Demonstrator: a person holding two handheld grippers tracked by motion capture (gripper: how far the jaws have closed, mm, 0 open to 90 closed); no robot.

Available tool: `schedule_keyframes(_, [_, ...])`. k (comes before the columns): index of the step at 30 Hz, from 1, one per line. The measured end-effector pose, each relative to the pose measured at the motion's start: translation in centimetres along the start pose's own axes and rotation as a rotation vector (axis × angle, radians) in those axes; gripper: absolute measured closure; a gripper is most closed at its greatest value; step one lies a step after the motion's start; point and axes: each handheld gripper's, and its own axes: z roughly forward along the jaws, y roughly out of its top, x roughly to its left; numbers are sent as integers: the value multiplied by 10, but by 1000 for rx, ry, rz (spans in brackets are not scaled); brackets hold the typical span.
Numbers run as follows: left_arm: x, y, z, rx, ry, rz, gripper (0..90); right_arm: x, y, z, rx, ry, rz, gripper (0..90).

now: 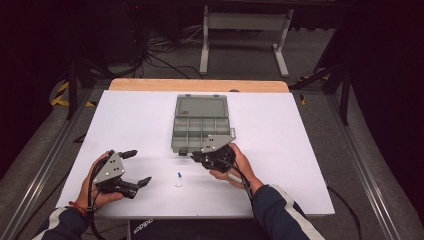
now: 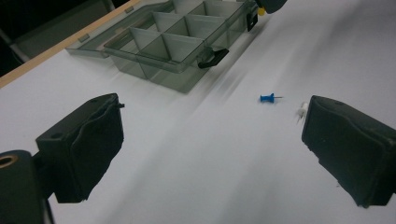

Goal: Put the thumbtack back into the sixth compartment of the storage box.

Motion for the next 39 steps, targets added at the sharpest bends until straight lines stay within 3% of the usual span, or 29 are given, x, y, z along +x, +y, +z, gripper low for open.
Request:
schedule_keyframes(23, [0, 0, 1, 4, -9, -6, 63, -28, 7, -1, -26, -63, 55, 841])
schedule_keyframes(39, [0, -1, 1, 0, -14, -15, 60, -43, 15, 20, -24, -96, 99, 840])
